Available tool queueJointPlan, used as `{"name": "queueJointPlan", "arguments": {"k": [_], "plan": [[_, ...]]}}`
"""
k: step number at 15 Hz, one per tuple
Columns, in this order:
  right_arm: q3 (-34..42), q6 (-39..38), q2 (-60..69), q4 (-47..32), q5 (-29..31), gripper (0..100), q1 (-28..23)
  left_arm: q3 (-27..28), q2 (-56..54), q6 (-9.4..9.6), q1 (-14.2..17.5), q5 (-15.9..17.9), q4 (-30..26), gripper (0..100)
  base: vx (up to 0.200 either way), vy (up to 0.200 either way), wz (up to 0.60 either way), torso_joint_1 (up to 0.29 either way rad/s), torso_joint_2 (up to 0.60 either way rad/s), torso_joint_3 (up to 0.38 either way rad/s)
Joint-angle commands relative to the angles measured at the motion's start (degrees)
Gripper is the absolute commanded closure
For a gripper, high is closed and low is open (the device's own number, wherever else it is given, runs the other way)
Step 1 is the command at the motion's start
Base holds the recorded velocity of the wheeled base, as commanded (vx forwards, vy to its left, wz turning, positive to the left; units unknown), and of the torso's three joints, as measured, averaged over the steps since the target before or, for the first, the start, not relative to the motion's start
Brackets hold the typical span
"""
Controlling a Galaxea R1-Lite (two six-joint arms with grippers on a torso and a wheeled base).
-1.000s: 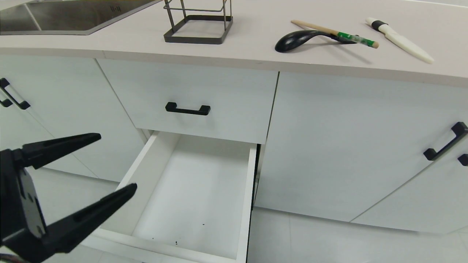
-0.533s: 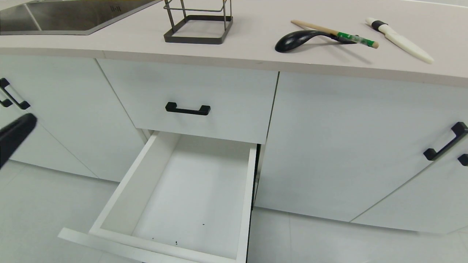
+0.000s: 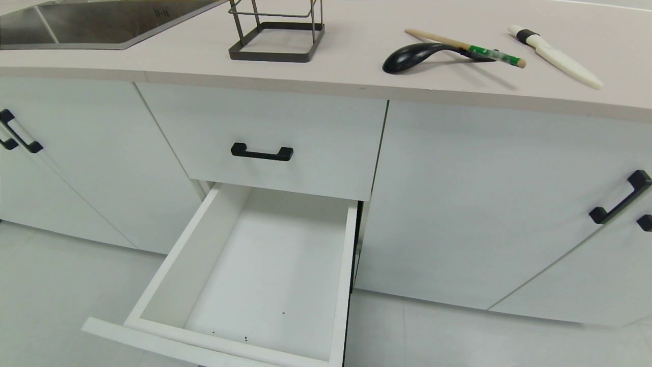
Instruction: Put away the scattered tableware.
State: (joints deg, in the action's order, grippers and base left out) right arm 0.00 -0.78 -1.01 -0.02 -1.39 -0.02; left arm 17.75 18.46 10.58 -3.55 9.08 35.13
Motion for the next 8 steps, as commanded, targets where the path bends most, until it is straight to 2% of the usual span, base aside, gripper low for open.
{"name": "queueJointPlan", "arguments": {"k": [1,5,6,8], "plan": [[0.0,0.0,0.0,0.0,0.0,100,0.0,-2.6,-3.5,-1.18,0.6,0.0,-0.8,0,0.000,0.000,0.00,0.000,0.00,0.000],[0.0,0.0,0.0,0.0,0.0,100,0.0,-5.2,-7.2,-2.76,1.6,-0.4,-6.7,0,0.000,0.000,0.00,0.000,0.00,0.000],[0.0,0.0,0.0,0.0,0.0,100,0.0,-5.7,-8.3,-2.93,1.8,-0.4,-9.8,0,0.000,0.000,0.00,0.000,0.00,0.000],[0.0,0.0,0.0,0.0,0.0,100,0.0,-7.0,-9.1,-2.93,2.0,-0.4,-11.8,0,0.000,0.000,0.00,0.000,0.00,0.000]]}}
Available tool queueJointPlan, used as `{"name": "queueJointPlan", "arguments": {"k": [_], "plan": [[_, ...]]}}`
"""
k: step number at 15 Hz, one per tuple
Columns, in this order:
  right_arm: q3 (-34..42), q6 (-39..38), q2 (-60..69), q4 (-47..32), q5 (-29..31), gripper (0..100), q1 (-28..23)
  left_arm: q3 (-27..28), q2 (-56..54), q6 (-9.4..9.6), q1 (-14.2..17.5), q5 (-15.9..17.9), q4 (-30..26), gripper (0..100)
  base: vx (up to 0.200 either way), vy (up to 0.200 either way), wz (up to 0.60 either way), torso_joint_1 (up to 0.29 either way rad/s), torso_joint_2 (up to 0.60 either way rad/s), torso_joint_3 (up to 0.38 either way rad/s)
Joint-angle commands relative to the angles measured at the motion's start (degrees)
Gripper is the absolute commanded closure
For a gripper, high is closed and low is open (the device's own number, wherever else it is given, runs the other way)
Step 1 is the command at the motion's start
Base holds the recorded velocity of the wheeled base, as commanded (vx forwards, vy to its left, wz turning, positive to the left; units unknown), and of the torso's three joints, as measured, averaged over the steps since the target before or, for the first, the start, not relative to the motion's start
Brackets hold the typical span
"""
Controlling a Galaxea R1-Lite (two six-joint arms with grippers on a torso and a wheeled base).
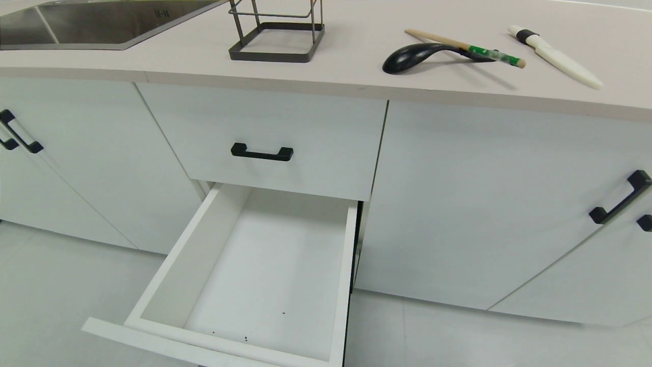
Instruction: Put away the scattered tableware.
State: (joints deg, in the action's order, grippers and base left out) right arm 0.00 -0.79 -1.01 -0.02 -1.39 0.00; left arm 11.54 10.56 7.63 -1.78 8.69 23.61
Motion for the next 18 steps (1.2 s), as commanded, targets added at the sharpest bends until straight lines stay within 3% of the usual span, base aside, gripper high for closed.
{"name": "queueJointPlan", "arguments": {"k": [1,4,8,11,13,15,18], "plan": [[0.0,0.0,0.0,0.0,-0.1,100,0.0,-2.6,-1.7,0.02,0.2,0.0,-0.5,0,0.000,0.000,0.00,0.000,0.00,0.000],[0.0,0.0,0.0,0.0,0.0,100,0.0,-6.0,-4.4,0.02,0.2,0.0,-3.0,0,0.000,0.000,0.00,0.000,0.00,0.000],[0.0,0.1,0.0,-0.1,0.0,100,0.0,-11.5,-10.6,0.28,1.7,0.0,-10.7,0,0.000,0.000,0.00,0.000,0.00,0.000],[0.0,0.0,0.0,0.0,0.0,100,0.0,-11.5,-10.6,0.19,1.7,-2.0,-16.3,0,0.000,0.000,0.00,0.000,0.00,0.000],[0.0,0.0,0.0,-0.1,0.0,100,0.0,-11.5,-10.6,-1.57,1.7,-3.8,-23.8,0,0.000,0.000,0.00,0.000,0.00,0.000],[0.0,0.0,0.0,0.0,-0.1,100,0.0,-11.5,-10.6,-3.85,1.6,-4.4,-23.8,0,0.000,0.000,0.00,0.000,0.00,0.000],[0.0,0.0,0.0,0.0,0.0,100,0.0,-11.5,-10.6,-4.03,1.6,-4.5,-23.7,0,0.000,0.000,0.00,0.000,0.00,0.000]]}}
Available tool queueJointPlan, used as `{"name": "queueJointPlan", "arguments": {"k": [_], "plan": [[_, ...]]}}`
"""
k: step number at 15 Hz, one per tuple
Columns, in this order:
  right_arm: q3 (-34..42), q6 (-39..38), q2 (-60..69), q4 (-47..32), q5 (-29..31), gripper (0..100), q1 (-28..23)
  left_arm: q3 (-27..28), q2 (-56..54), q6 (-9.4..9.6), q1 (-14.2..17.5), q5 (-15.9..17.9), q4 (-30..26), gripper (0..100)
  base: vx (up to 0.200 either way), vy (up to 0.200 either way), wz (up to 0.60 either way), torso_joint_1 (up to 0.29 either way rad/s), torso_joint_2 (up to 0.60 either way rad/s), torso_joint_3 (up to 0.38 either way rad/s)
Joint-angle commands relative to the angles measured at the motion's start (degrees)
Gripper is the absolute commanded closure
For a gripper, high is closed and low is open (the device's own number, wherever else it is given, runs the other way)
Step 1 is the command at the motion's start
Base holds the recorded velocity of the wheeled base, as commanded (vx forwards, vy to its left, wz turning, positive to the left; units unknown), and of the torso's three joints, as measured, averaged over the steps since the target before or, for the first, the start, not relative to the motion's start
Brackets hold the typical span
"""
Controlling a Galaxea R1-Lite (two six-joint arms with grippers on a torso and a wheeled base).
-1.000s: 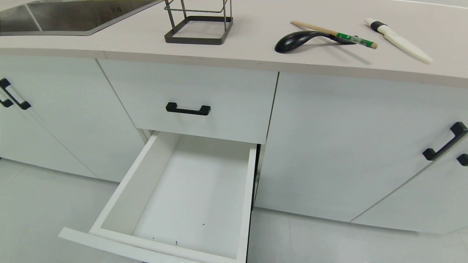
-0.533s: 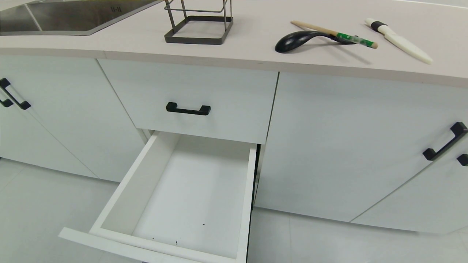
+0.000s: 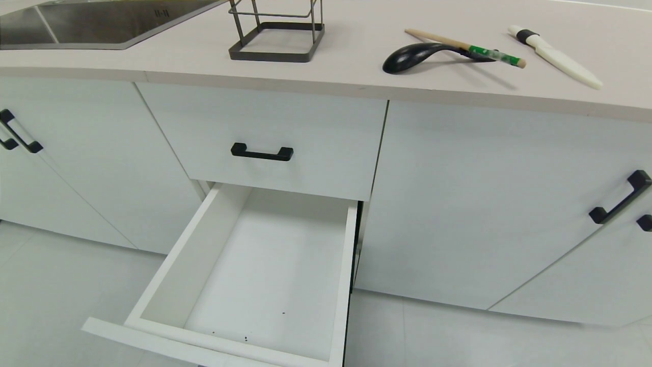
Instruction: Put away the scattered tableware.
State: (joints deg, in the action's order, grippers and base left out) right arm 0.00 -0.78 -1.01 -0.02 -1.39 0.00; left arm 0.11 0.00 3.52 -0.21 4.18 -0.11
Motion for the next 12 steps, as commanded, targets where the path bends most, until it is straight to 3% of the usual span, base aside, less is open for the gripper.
{"name": "queueJointPlan", "arguments": {"k": [1,7,10,12], "plan": [[0.0,0.0,0.0,0.0,-0.1,100,0.0,0.0,0.0,-0.53,0.0,0.0,-0.1,0,0.000,0.000,0.00,0.000,0.00,0.000],[0.0,0.0,0.0,0.0,0.0,100,0.0,0.0,0.0,-1.41,0.1,-0.1,-0.2,0,0.000,0.000,0.00,0.000,0.00,0.000],[0.0,0.0,0.0,0.0,0.0,100,0.0,0.0,0.0,-3.00,0.0,-1.5,-0.2,0,0.200,0.000,0.00,0.002,0.00,0.004],[0.0,0.0,0.0,-0.1,0.0,100,0.0,0.0,0.0,-3.00,0.0,-1.5,-0.2,0,0.000,0.000,0.00,0.000,0.00,0.000]]}}
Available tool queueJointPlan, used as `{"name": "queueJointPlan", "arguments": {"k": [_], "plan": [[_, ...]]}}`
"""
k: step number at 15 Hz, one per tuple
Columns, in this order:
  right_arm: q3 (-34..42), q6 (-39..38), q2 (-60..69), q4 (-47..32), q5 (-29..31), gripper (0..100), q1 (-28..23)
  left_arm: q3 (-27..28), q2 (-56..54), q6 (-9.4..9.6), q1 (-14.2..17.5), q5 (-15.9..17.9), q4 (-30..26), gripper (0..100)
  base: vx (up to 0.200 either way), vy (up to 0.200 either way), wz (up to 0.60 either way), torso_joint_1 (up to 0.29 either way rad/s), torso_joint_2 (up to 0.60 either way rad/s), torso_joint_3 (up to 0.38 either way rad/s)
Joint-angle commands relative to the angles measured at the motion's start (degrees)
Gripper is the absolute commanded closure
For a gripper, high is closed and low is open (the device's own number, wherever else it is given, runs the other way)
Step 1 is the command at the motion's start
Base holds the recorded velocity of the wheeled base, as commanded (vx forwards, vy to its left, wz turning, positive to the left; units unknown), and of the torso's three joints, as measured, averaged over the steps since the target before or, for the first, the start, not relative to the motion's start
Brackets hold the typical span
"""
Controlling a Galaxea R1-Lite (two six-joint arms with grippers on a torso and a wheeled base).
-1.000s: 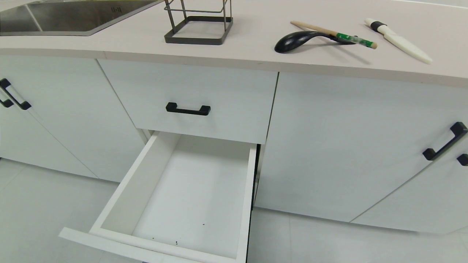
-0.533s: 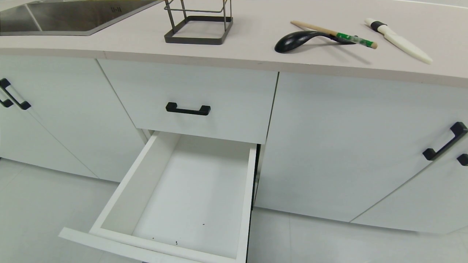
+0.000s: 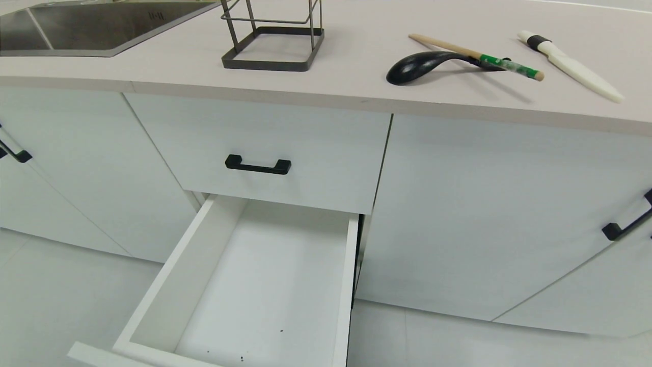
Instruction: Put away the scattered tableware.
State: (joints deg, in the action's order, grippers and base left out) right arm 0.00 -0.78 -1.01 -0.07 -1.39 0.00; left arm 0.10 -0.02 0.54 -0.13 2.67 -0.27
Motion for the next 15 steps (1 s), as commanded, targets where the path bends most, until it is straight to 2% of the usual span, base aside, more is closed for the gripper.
{"name": "queueJointPlan", "arguments": {"k": [1,3,6,15], "plan": [[0.0,0.2,0.0,0.0,0.0,100,0.0,0.0,0.0,-0.01,0.0,-0.2,0.0,0,0.000,0.000,0.00,0.000,0.00,0.000],[0.0,0.2,0.0,0.0,0.1,100,0.0,0.0,0.0,-0.01,0.0,-0.3,0.0,0,0.000,0.000,0.00,0.000,0.00,0.000],[0.0,0.2,0.0,0.0,0.1,100,0.0,0.0,0.0,-0.01,0.0,-0.2,0.0,0,0.000,0.000,0.60,0.004,0.00,0.002],[0.0,0.2,0.0,0.0,0.2,100,0.0,0.0,0.0,-0.01,0.0,-0.3,-0.1,0,0.000,0.000,0.00,0.013,-0.02,-0.004]]}}
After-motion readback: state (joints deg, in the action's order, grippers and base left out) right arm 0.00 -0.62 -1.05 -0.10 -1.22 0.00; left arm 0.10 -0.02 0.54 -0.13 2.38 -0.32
